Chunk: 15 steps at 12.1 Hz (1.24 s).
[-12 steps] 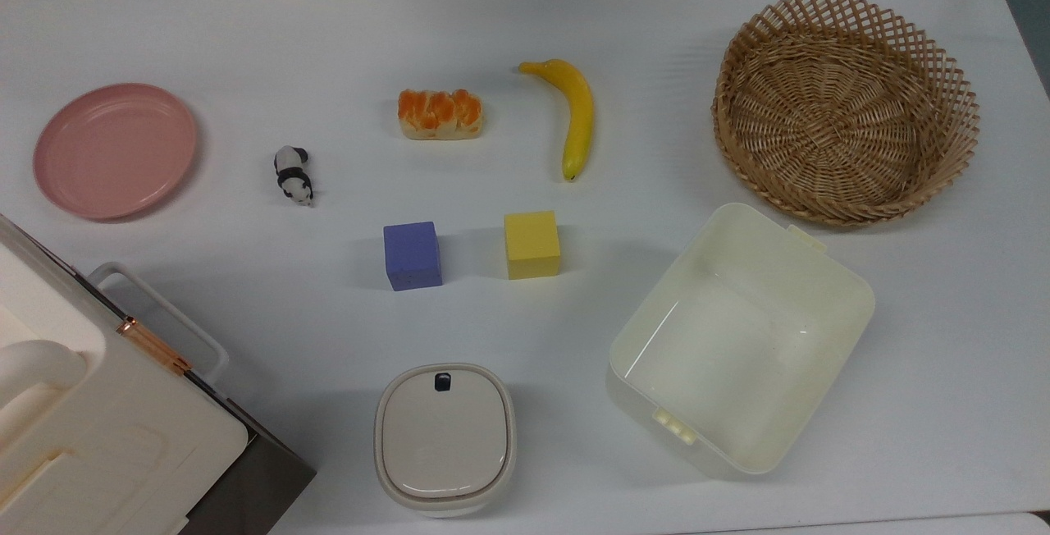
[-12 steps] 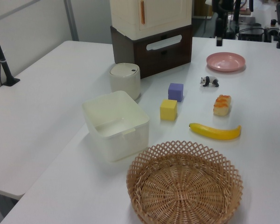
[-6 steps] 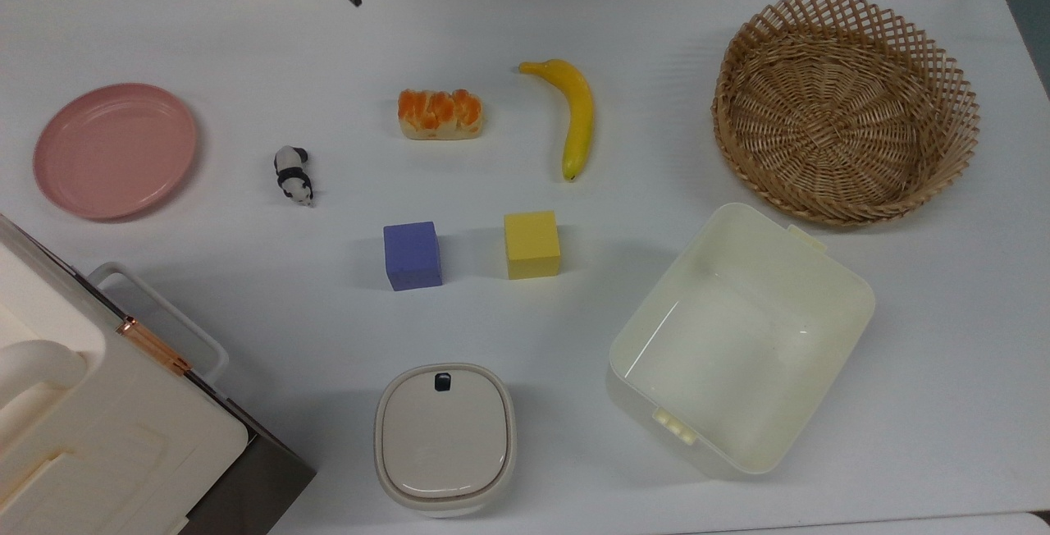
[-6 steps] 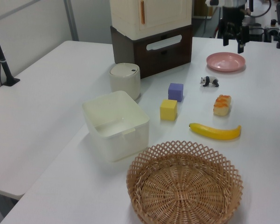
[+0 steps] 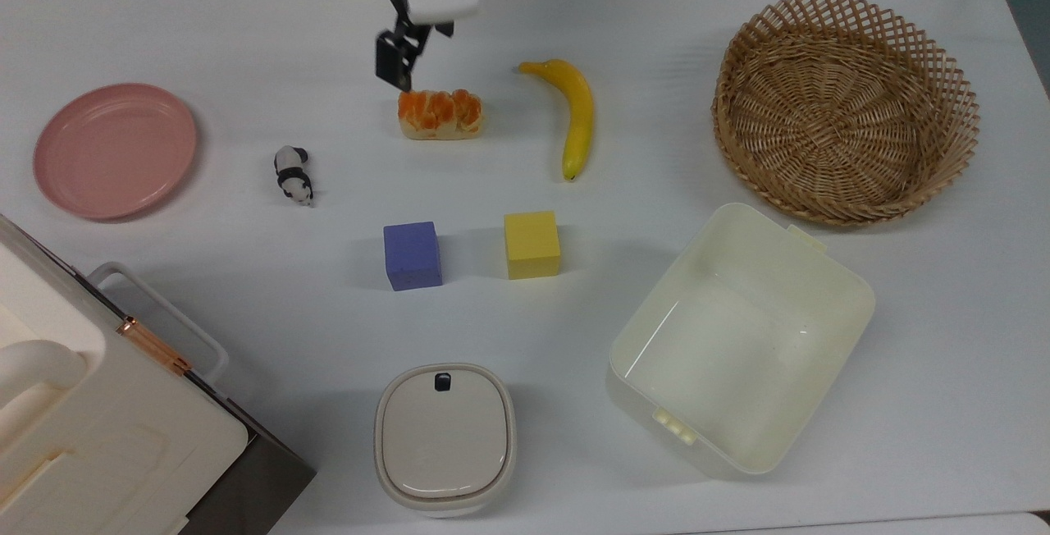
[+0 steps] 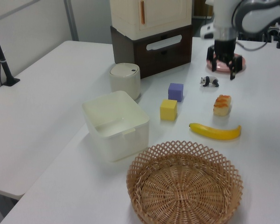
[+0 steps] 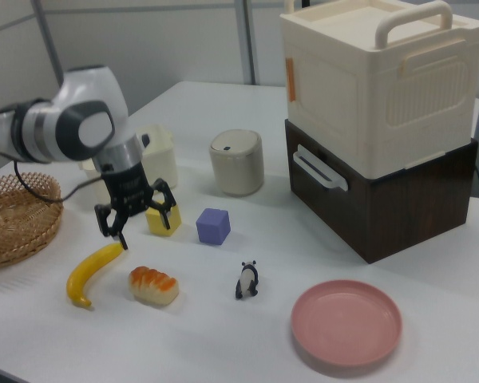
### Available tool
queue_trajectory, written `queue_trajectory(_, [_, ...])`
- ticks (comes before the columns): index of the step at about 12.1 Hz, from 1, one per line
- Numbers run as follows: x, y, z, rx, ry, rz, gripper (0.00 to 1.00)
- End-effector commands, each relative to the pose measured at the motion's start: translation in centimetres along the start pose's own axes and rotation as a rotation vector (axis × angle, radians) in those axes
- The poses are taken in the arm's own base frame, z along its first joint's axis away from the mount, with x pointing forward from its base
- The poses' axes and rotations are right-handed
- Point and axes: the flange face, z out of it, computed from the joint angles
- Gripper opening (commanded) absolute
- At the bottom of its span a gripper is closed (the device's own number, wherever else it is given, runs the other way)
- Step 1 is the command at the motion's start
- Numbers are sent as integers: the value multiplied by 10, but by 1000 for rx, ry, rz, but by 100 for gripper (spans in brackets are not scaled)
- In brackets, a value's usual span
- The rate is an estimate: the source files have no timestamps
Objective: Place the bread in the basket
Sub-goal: 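Move the gripper over the glazed bread roll and lower it, then close the gripper on the bread roll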
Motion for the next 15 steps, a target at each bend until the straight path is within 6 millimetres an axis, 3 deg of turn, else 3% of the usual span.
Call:
queue_trajectory(1, [17, -6, 46, -28, -28, -123, 100])
queue_trajectory(5, [35, -11, 85, -11, -116, -243, 100])
queue_trajectory(11, [41, -14, 115, 5, -201, -347, 99])
queue_trajectory(12, [42, -15, 117, 8, -204, -350, 85])
queue_trajectory(13, [42, -15, 117, 7, -204, -349, 81])
queue_trajectory(15, [42, -15, 116, 9, -205, -348, 62])
